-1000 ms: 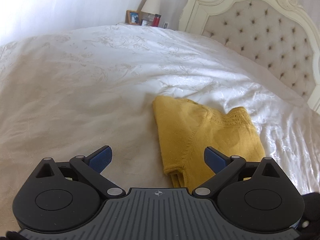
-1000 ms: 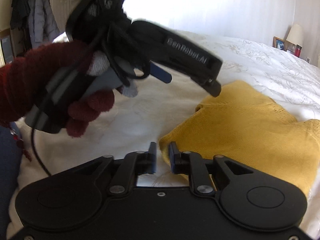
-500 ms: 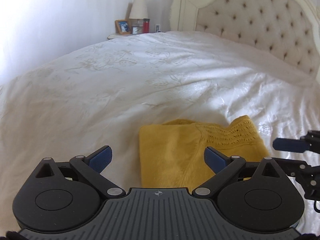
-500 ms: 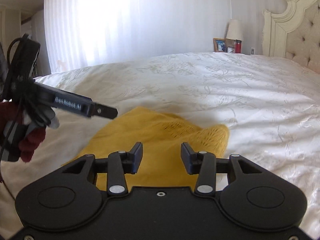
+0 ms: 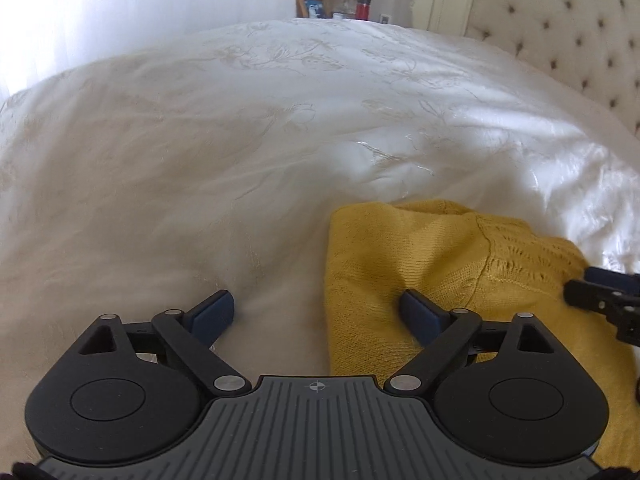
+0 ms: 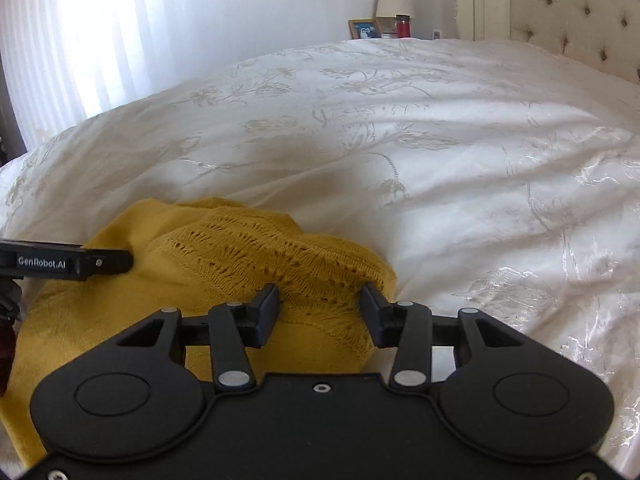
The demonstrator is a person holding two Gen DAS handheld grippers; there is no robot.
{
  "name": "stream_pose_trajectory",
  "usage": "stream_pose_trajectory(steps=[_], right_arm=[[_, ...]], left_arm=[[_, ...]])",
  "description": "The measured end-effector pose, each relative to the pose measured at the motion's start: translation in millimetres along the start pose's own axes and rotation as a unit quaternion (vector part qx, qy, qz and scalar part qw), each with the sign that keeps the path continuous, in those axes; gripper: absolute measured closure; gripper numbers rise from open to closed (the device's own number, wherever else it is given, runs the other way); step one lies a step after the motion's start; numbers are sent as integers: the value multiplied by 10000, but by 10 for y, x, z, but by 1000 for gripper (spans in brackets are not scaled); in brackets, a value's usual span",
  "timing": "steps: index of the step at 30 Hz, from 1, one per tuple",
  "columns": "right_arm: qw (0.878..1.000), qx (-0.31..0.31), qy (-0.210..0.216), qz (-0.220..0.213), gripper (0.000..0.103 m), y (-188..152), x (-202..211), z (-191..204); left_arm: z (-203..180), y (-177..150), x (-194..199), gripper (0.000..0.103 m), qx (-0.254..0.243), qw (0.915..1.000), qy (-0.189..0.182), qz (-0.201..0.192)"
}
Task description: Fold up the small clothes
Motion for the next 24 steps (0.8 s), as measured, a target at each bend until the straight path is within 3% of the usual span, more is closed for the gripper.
stream_pose_trajectory(steps=[5, 8, 11, 13, 16, 24], right_arm=[[9982, -579, 161, -8, 44, 15, 80, -166], [9919, -1244, 261, 33, 26, 11, 123, -386], [9752, -1978, 989, 71, 22, -74, 225, -548], [9621, -2310, 1448, 101, 14, -143, 294, -597], [9532, -2429, 1792, 154, 11, -232, 361, -594], [9506, -2237, 2123, 343, 7, -308, 302, -411]], left_arm=[[129, 27, 118, 12, 496, 9963, -668, 237], [266, -58, 315, 12, 871, 9908, -974, 345], [313, -191, 543, 10, 1083, 9850, -1258, 465], [277, -281, 695, 10, 1089, 9824, -1425, 524], [121, -448, 820, 9, 913, 9793, -1662, 711], [-383, -687, 646, 9, 523, 9688, -2171, 1076]])
Point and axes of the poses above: each gripper's, at about its wrist camera, not at the fingertips, and x roughly against the way its jaws point, z to its left, y to its top, the point moved 8 cm from there along -x, roughly the way its jaws point, and after that the axes turned 1 degree about z, right-handed, at the moved point
